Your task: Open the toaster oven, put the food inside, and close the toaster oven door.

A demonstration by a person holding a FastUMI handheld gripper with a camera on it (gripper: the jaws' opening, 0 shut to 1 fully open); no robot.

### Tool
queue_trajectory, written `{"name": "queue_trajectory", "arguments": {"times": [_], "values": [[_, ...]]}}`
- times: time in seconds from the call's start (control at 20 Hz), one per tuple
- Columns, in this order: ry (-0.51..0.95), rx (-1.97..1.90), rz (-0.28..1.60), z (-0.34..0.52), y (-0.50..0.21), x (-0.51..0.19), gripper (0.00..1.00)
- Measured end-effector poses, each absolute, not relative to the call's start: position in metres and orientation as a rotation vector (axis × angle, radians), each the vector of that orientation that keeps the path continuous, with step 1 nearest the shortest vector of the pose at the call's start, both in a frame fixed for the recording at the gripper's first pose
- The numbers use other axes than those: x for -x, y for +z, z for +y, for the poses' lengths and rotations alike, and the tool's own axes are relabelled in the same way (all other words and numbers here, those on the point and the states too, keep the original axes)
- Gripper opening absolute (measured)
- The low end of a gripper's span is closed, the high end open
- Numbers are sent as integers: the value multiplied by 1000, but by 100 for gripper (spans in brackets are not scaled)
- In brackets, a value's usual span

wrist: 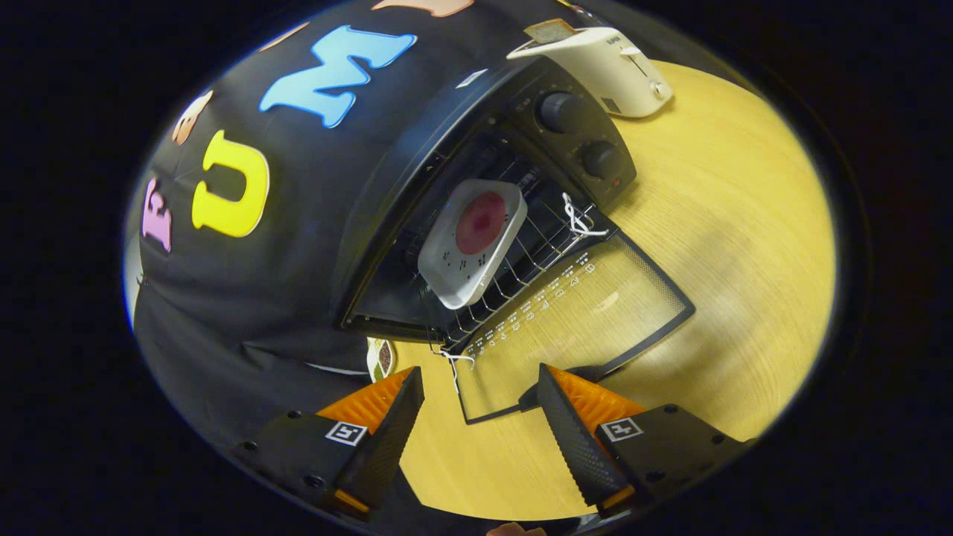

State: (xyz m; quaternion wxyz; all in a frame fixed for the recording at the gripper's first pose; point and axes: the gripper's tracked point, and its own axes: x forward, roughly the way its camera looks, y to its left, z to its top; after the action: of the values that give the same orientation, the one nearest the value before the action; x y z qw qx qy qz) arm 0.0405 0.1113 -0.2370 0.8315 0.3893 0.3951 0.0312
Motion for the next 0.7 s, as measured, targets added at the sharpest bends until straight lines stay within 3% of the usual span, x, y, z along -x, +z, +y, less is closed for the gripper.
{"name": "queue_trajectory", "arguments": {"times": [0.7], "values": [[133,-180,909,78,-270,32,98]]}}
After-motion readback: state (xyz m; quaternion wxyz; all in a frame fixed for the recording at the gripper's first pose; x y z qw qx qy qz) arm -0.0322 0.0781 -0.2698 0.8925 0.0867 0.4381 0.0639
